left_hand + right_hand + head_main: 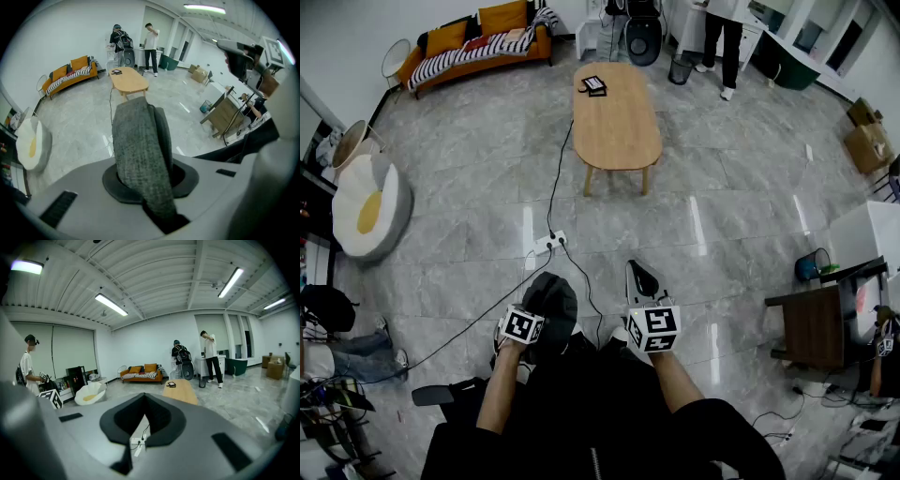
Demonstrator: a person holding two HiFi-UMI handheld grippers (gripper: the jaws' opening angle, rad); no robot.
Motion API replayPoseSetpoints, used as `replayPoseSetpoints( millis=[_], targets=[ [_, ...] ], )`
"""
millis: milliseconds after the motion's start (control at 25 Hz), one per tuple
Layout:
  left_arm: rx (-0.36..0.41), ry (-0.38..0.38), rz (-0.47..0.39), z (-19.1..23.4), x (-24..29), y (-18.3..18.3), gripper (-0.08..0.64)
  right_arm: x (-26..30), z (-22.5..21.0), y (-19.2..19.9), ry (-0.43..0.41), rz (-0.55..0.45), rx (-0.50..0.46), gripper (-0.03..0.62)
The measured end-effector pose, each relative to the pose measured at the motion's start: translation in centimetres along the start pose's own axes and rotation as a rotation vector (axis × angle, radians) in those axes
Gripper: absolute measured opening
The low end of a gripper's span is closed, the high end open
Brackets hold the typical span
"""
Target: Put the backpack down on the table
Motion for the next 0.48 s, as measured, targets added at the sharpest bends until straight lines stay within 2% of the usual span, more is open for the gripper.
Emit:
replayPoseSetpoints(
  millis=[480],
  targets=[
    [0.03, 0.016, 0.0, -0.3, 0.8, -1.1, 0.08, -0.1, -0.1, -0.1, 0.006, -0.015, 0.016, 0.009]
  ],
)
Point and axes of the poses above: the fingertips, and each gripper's own axes: x forward along the fingers, z to its left, y out of its underside, the point moved 7 cm from there along -x, backward along the fingers, and after that the axes turned 3 degrees about -z, right-handed, at the moved point
